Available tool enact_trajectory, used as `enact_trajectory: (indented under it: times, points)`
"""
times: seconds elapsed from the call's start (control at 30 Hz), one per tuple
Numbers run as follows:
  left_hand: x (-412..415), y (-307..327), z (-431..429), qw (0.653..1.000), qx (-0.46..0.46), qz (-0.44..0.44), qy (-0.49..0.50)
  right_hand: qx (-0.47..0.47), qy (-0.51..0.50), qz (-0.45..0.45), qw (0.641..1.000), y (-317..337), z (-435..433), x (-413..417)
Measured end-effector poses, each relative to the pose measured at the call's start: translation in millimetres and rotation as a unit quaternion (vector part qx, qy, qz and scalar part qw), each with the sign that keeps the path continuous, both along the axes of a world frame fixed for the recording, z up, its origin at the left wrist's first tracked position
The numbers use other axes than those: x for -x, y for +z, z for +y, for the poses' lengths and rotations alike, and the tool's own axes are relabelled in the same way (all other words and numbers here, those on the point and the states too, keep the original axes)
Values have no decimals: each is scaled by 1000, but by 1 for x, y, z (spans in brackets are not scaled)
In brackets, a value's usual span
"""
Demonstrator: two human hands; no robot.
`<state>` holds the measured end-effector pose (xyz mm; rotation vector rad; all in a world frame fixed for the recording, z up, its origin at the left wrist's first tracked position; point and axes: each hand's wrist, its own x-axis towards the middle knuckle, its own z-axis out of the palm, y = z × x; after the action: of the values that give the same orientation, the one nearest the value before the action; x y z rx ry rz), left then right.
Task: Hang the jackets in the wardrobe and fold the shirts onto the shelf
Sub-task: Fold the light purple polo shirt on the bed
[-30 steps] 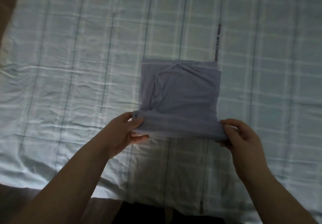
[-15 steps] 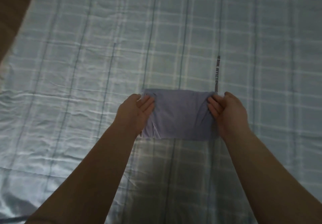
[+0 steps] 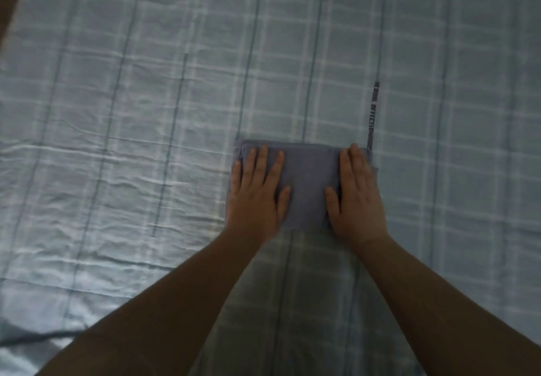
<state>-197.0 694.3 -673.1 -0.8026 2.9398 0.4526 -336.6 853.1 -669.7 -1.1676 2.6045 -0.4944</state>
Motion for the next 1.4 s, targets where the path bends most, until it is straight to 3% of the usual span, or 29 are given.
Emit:
enact_trajectory:
  times: [0.2, 0.37, 0.5, 0.57, 0.63, 0.73, 0.83, 0.9, 1.03, 1.1, 1.2, 1.4]
  points:
    - [-5, -16, -32, 996, 31, 5, -83, -41, -1, 19, 999, -13, 7, 12]
    - [-5, -15, -40, 996, 35, -9, -87, -77, -7, 6, 997, -10, 4, 17]
    - [-3, -10, -40, 996, 23, -23, -83, -69, -15, -2, 998, -7, 3, 17]
    - [-4, -6, -38, 997, 4, 10, -72, -31, -19, -14, 999, -1, 6, 17]
    - [-7, 4, -32, 997, -10, 71, -17, 40, -69, -40, 996, 9, 11, 13]
    - [-12, 31, -14, 975, -34, 79, 204, 95, -228, -92, 965, 25, 19, 0]
    - [-4, 55, -2, 906, -122, -13, 404, 32, -325, -137, 935, 38, 22, -2]
    - [5, 57, -2, 862, -193, -57, 466, -2, -350, -174, 920, 41, 17, -4]
    - [15, 51, -3, 842, -262, -56, 469, -39, -393, -237, 888, 42, 1, -5]
    - [17, 48, -7, 858, -270, -75, 431, -46, -387, -262, 883, 43, 0, -1]
    - [15, 45, -7, 875, -247, -84, 409, 26, -371, -287, 883, 43, 9, 3]
    - [-1, 66, 27, 873, -224, 66, 429, 148, -331, -239, 901, 61, 33, -19]
